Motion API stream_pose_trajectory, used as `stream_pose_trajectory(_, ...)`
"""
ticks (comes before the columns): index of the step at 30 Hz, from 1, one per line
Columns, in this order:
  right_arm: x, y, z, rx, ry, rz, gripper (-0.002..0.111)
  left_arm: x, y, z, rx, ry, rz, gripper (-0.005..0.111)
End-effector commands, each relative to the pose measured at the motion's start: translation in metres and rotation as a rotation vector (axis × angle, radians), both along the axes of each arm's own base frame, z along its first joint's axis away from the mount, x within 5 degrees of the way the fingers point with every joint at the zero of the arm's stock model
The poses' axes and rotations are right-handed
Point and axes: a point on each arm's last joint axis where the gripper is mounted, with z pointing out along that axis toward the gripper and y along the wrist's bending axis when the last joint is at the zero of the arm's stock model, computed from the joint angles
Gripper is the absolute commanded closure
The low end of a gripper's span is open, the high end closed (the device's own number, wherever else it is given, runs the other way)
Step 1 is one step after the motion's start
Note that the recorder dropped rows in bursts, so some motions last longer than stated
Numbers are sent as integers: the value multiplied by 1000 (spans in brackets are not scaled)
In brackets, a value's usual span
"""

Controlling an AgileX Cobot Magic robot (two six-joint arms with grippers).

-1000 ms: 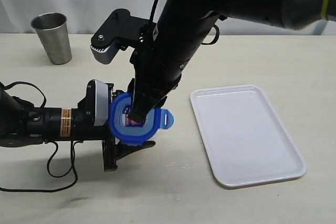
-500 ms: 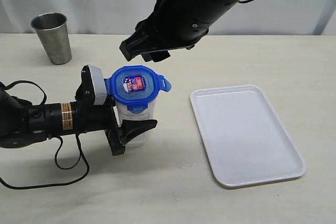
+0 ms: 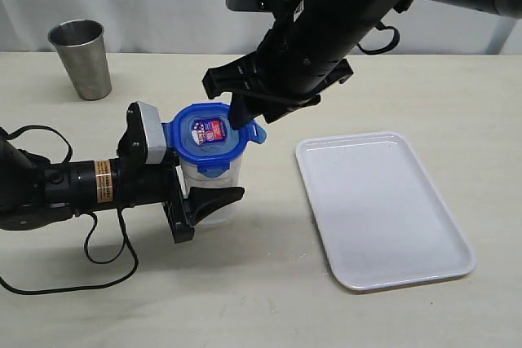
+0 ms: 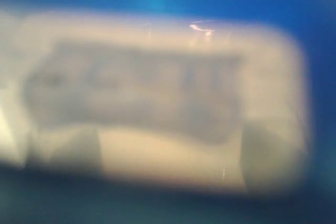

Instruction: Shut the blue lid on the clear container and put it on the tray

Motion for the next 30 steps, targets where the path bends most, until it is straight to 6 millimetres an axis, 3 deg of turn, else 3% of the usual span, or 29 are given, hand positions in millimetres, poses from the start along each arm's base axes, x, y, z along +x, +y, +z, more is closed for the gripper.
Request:
stream_pose_trajectory(1, -4, 3, 0, 50, 47, 26, 62, -1, -2, 4, -30, -5, -4, 107)
stream_pose_trajectory(10, -8, 2, -38, 31, 121, 11, 62, -1, -3, 4, -31, -6, -6, 107)
stream_pose_trajectory(21, -7, 15, -44, 157, 129, 71, 81, -2, -3, 4, -35, -9, -16, 107)
stream_pose_trajectory(26, -4, 22, -71, 154, 218, 91, 76, -3, -4, 4, -31, -10, -29, 107)
stream_pose_trajectory(30, -3, 35, -81, 275, 257, 143, 66, -3, -4, 4, -31, -10, -29, 107)
